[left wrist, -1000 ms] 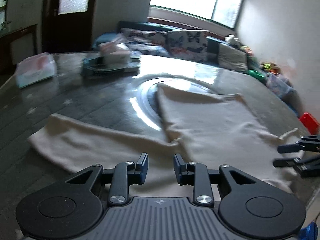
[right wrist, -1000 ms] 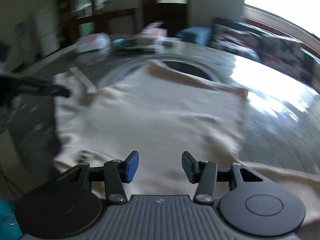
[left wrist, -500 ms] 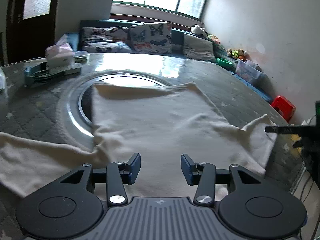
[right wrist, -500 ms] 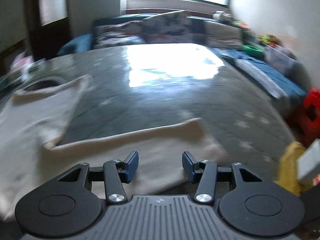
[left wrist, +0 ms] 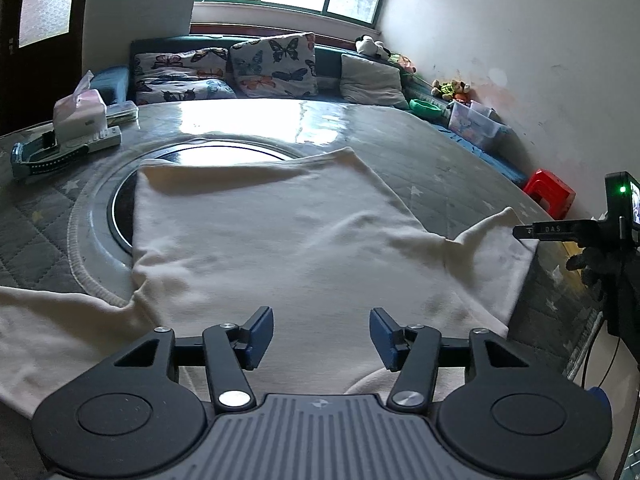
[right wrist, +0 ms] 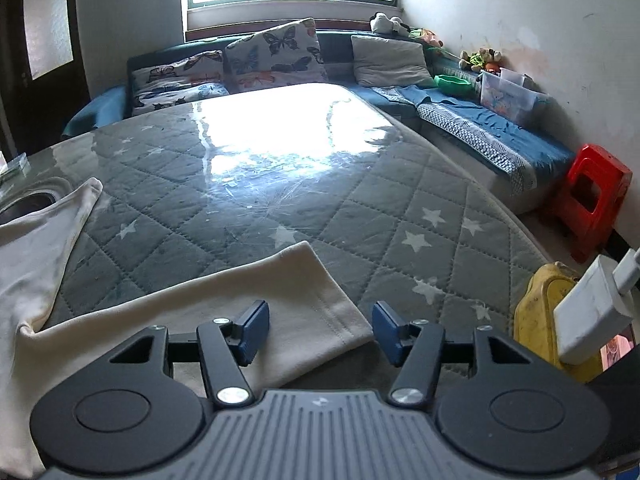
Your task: Fold clothes
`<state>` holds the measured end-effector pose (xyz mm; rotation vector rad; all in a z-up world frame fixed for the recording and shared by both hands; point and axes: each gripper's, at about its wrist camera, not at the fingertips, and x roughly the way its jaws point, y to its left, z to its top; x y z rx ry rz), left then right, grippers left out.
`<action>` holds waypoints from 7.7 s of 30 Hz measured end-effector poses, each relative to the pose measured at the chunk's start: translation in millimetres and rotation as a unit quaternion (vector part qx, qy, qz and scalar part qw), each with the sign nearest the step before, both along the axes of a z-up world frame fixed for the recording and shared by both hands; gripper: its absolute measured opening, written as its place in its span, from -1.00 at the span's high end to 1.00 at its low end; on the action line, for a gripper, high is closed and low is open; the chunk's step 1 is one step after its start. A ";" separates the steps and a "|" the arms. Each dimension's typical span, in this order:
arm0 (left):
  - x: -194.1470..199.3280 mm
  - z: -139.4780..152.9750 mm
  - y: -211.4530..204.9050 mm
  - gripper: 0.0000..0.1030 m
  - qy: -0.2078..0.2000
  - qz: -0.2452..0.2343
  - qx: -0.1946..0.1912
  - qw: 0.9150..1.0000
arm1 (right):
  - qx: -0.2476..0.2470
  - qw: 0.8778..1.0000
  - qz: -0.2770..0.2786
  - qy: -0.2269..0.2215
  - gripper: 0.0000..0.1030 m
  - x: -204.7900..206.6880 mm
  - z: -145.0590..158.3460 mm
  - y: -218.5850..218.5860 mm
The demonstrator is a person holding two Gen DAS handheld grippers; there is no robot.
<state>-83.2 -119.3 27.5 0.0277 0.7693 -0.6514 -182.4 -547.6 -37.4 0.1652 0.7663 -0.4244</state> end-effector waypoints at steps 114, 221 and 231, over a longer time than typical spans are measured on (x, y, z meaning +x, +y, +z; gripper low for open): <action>23.7 -14.5 7.8 0.92 -0.022 0.042 0.042 0.998 | 0.020 0.925 0.379 0.028 0.53 51.7 25.9 192.4; 3.4 37.1 85.3 0.21 -0.101 0.073 0.106 0.986 | 0.065 0.931 0.359 0.008 0.85 29.0 17.2 193.1; 0.3 10.1 47.1 0.26 -0.068 0.024 0.055 0.996 | 0.009 0.941 0.339 0.000 0.98 16.7 33.4 186.7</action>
